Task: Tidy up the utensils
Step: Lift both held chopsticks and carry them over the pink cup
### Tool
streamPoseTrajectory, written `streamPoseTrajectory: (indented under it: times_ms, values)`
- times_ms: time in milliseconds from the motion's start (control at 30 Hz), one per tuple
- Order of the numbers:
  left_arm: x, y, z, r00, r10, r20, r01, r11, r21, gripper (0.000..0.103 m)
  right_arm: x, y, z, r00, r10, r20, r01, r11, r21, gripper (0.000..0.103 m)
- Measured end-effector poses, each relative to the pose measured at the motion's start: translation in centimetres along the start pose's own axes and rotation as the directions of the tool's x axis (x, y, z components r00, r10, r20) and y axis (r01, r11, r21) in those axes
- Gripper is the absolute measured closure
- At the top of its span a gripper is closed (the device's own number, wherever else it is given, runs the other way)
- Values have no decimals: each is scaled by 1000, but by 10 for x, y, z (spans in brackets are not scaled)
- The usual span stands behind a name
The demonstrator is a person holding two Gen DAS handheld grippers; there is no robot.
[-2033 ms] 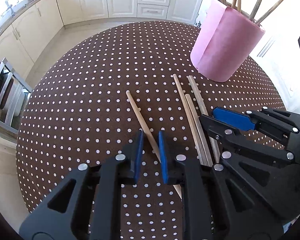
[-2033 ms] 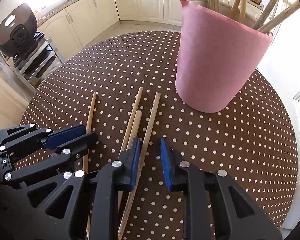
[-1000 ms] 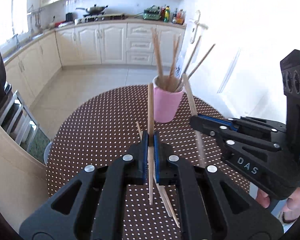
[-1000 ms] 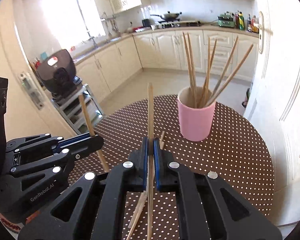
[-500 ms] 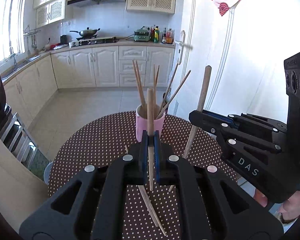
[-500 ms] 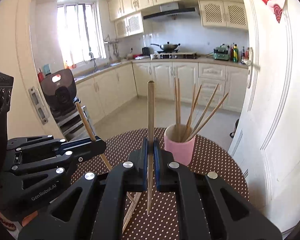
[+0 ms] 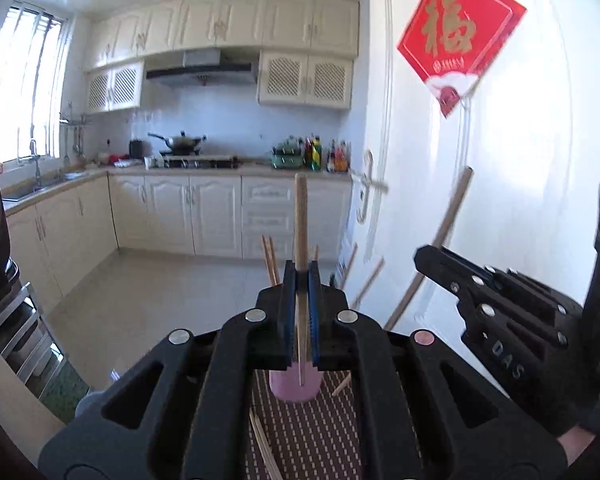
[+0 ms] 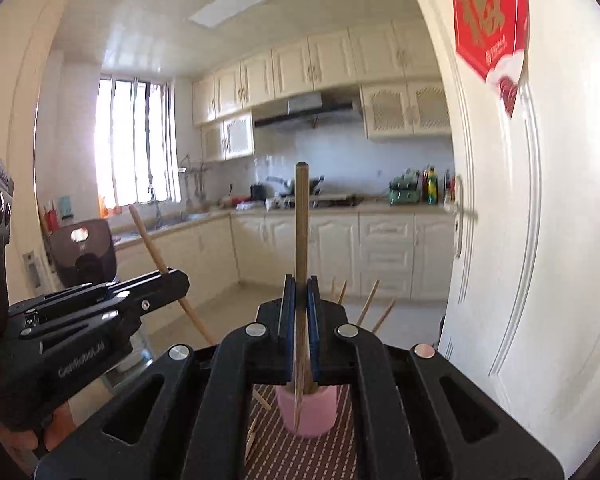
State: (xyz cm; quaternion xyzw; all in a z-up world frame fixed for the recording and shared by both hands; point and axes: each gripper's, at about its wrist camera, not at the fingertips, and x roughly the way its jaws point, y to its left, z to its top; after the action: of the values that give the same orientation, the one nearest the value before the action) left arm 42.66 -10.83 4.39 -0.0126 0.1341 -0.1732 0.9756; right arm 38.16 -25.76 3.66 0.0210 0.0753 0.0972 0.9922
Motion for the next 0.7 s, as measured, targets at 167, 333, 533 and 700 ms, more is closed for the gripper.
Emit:
streamPoseTrajectory:
  times_ms: [167,333,533,700]
  values:
    - [18,4,13,996,16,92,-13,999,-29,97,14,2,-1,995,-27,97,33,997,-63,99]
    - [52,7,3,996,6,86,-3,999,-35,97,41,-3,-12,994,-18,107,24,998,-60,99]
    - [77,21,-19,998,0,58,4,998,-61,97,59,-13,-30,996,-21,87,25,999,-42,99]
    - [84,24,-34,998,-16,54,19,998,-52,97,65,-19,-37,997,-19,70,20,1000,-23,99]
